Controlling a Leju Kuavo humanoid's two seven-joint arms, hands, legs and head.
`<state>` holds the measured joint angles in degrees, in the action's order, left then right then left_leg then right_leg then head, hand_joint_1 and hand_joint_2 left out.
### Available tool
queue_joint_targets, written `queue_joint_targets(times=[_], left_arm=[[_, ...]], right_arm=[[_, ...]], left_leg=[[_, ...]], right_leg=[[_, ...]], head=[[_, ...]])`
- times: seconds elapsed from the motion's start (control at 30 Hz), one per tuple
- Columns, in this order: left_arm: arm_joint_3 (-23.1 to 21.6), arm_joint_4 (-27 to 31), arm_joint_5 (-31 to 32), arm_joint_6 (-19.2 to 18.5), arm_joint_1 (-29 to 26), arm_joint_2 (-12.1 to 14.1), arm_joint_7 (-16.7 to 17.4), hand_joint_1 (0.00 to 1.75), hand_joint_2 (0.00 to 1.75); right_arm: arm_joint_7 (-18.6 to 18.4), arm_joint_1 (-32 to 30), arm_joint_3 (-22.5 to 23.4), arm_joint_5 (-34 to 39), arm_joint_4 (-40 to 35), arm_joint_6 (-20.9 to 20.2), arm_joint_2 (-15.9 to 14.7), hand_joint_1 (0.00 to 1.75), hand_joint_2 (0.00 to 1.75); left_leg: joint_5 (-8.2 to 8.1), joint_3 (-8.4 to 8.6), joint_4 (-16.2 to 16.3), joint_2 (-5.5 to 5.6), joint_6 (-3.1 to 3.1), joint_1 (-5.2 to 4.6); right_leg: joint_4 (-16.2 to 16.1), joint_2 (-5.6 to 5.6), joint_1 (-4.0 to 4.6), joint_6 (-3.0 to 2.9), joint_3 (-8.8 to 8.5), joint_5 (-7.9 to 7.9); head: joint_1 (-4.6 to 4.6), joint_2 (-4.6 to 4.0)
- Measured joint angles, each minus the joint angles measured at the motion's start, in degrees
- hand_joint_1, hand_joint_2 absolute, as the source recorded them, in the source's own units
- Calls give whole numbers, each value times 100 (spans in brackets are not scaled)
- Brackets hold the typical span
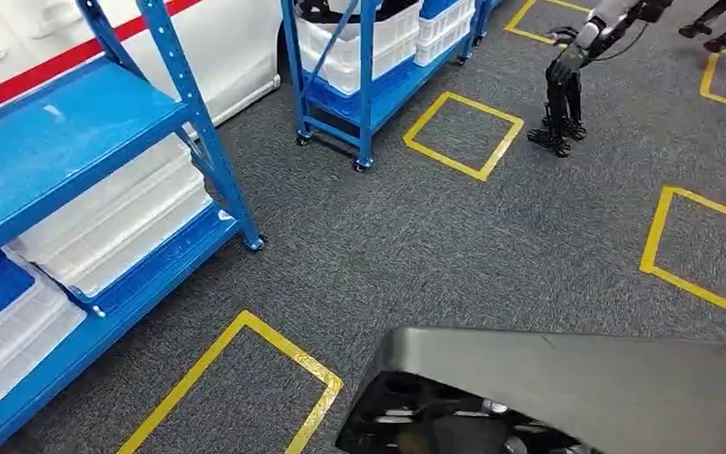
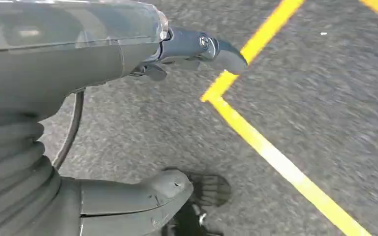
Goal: Take the parts from the cabinet and place them on the table.
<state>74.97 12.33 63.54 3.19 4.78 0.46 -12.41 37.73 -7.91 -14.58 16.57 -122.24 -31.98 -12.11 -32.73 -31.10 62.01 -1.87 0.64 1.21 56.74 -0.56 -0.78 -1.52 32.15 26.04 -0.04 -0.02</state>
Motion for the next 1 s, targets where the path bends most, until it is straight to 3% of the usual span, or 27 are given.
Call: queue_joint_targets(times=[0.07, 0.1, 0.13, 0.2, 0.23, 0.27, 0.3, 0.4, 0.43, 0.47, 0.5, 0.53, 0.57, 0.6, 0.63, 0.73, 0.77, 0.8, 0.83, 0.93, 0.97, 1.0], left_arm=[[20, 0, -63, 15, -32, 0, 2, 0, 175], [39, 0, -87, 26, -46, 0, 4, 0, 175], [50, 0, -109, 26, -54, 0, 4, 0, 175], [70, 0, -122, 42, -46, 22, -4, 0, 175], [85, 0, -120, 42, -44, 55, -26, 0, 175], [96, 0, -120, 35, -50, 85, -50, 0, 175], [103, 0, -120, 13, -52, 109, -70, 0, 175], [111, 2, -118, -33, -12, 179, -127, 0, 175], [111, 2, -118, -72, 15, 181, -158, 0, 175], [111, 2, -118, -87, 29, 203, -185, 0, 175], [111, 2, -118, -103, 32, 212, -206, 0, 175], [111, 2, -118, -114, 23, 217, -205, 0, 175], [114, 2, -118, -118, 16, 219, -205, 0, 175], [118, 2, -116, -120, 16, 229, -205, 0, 175], [120, 2, -118, -122, 23, 236, -208, 0, 175], [120, 2, -118, -122, 23, 236, -208, 0, 175], [120, 2, -116, -122, 24, 236, -206, 0, 175], [120, 2, -118, -131, 40, 236, -208, 0, 175], [127, 2, -157, -203, 55, 238, -273, 0, 175], [129, 2, -168, -273, 73, 245, -374, 0, 175], [129, 2, -168, -273, 90, 245, -411, 0, 175], [129, 2, -166, -264, 103, 260, -420, 0, 175]], right_arm=[[-46, 21, 2, 2, 50, -4, 9, 143, 175], [-61, 20, 2, -18, 74, -2, 20, 143, 175], [-61, 20, 2, -50, 94, 7, 33, 143, 175], [-48, 21, 2, -127, 116, 40, 55, 143, 175], [-42, 21, 2, -168, 116, 66, 68, 143, 175], [-39, 23, 2, -181, 118, 103, 76, 143, 175], [-37, 40, -7, -188, 118, 125, 83, 143, 175], [-31, 32, -28, -266, 118, 144, 98, 143, 175], [-13, 38, -48, -315, 118, 166, 98, 143, 175], [15, 40, -74, -347, 116, 208, 98, 143, 175], [26, 67, -107, -372, 116, 223, 98, 143, 175], [33, 80, -140, -383, 118, 232, 98, 143, 175], [33, 75, -164, -383, 118, 234, 105, 143, 175], [35, 74, -177, -387, 120, 234, 107, 143, 175], [35, 73, -192, -391, 122, 234, 105, 143, 175], [35, 73, -192, -391, 122, 234, 105, 143, 175], [33, 73, -194, -391, 122, 234, 107, 143, 175], [35, 73, -219, -424, 122, 238, 105, 143, 175], [61, 102, -310, -625, 124, 337, 107, 143, 175], [170, 145, -481, -658, 120, 343, 138, 143, 175], [186, 162, -547, -656, 109, 348, 160, 143, 175], [196, 177, -616, -656, 90, 348, 199, 143, 175]], left_leg=[[-406, -438, 930, 132, 2, -4], [-463, -597, 1231, 147, 4, -3], [-375, -628, 1244, 149, 0, -2], [140, -362, 549, 188, -12, 4], [423, -144, 30, 294, -22, 16], [499, -33, -295, 581, -34, 45], [448, 12, -423, 681, -27, 47], [466, 17, -397, 504, -112, -17], [517, 39, -475, 423, -190, 28], [528, 57, -497, 355, -219, 14], [520, 57, -499, 282, -265, -1], [516, 57, -498, 192, -271, -19], [506, 54, -497, 107, -285, -38], [500, 53, -494, 14, -293, -49], [491, 60, -494, -61, -290, -57], [491, 60, -494, -61, -290, -57], [489, 61, -494, -71, -290, -58], [464, 92, -494, -193, -277, -66], [412, 166, -496, -349, -219, -88], [385, 201, -514, -534, -132, -88], [362, 237, -518, -604, -85, -110], [268, 207, -414, -327, -58, -59]], right_leg=[[10, 137, 25, -24, 11, 5], [21, 214, 35, -29, 15, 7], [38, 291, 38, -31, 14, 11], [81, 449, 35, -14, 7, 36], [101, 527, 32, 8, -3, 52], [134, 582, 23, 35, 21, 73], [213, 653, 55, 68, 73, 93], [155, 840, -3, 195, 134, 26], [167, 815, -9, 221, 140, 43], [275, 484, 15, 231, 178, 117], [559, 246, 24, 254, 317, 309], [1053, 141, 9, 281, 560, 570], [1525, 112, -3, 296, 797, 766], [1899, 101, -14, 308, 992, 859], [1955, 91, -16, 311, 1027, 802], [1955, 91, -16, 311, 1027, 802], [1943, 89, -16, 311, 1021, 787], [1376, 49, -10, 289, 725, 417], [169, -458, 103, 142, 75, 114], [162, -225, 146, 82, 129, 68], [90, -145, 126, 36, 96, 38], [37, -100, 82, 2, 54, 0]], head=[[0, 0], [0, 0], [0, 0], [0, 0], [0, 0], [2, 0], [4, 0], [0, 0], [0, 0], [6, 0], [2, 0], [4, 0], [2, 0], [4, 0], [4, 0], [4, 0], [4, 0], [4, 0], [2, 0], [2, 0], [2, 0], [4, 0]])
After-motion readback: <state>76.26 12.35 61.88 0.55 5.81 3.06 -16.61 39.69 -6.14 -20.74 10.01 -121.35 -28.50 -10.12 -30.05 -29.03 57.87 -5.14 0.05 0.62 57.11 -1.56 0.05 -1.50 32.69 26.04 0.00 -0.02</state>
